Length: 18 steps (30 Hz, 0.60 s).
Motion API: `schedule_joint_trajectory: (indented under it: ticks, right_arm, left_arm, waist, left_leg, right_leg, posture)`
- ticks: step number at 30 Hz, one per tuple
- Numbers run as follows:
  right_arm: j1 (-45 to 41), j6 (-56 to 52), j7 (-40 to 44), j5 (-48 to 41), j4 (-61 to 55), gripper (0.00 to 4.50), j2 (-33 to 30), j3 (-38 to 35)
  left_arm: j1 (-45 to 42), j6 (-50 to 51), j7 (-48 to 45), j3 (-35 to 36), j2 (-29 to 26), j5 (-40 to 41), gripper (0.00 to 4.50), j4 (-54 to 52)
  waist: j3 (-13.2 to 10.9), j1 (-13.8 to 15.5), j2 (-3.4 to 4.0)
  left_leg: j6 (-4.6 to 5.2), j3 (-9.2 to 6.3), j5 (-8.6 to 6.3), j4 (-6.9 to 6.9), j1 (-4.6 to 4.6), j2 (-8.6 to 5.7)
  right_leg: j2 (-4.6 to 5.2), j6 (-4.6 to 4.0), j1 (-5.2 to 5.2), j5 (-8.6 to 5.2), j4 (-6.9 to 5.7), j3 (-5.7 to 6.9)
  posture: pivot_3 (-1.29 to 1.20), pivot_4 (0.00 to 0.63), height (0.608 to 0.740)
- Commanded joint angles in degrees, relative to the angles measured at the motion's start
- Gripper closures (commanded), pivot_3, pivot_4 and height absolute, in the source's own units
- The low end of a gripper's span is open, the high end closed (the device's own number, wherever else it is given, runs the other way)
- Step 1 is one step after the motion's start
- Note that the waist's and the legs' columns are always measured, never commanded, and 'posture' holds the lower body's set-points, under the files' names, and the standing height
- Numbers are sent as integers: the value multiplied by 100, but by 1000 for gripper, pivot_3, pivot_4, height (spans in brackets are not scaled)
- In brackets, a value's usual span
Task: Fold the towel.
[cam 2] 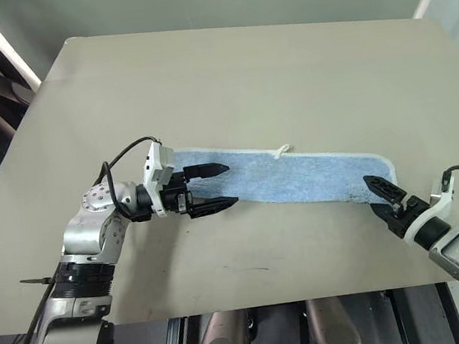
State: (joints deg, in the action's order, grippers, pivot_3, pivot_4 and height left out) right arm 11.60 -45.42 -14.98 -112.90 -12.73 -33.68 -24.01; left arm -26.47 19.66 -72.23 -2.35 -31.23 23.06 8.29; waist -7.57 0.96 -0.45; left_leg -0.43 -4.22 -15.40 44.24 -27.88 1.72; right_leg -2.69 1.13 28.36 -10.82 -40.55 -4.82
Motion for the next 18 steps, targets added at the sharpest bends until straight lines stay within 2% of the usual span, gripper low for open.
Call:
schedule_joint_trajectory:
  ticks: [1,14,17,18]
  right_arm:
    - [48,283,-354,-6,-105,37,-23,-306]
    - [218,328,-606,-10,-369,37,77,-573]
    - [173,324,-574,-10,-370,533,78,-551]
    - [155,323,-574,-10,-359,871,72,-545]
  left_arm:
    - [-193,-155,70,-13,56,-22,0,-23]
    - [-300,-454,-6,-52,108,-97,0,303]
    - [-352,-478,-6,-66,133,-97,0,362]
    - [-369,-489,-7,-71,140,-102,0,387]
  waist:
    - [0,15,0]
    - [1,33,5]
    - [0,34,6]
    - [0,34,7]
  left_leg:
    - [-1,-1,-1,0,-2,0]
    - [14,2,-21,-21,-10,1]
    - [18,3,-23,-19,-11,1]
    - [19,3,-23,-19,-11,1]
  right_leg:
    - [0,1,0,1,1,0]
    - [0,1,0,17,62,0]
    - [1,2,-2,22,66,-1]
    - [1,4,-1,22,65,-1]
  posture:
    - [0,150,697]
    - [0,150,697]
    - [0,150,697]
    - [0,150,697]
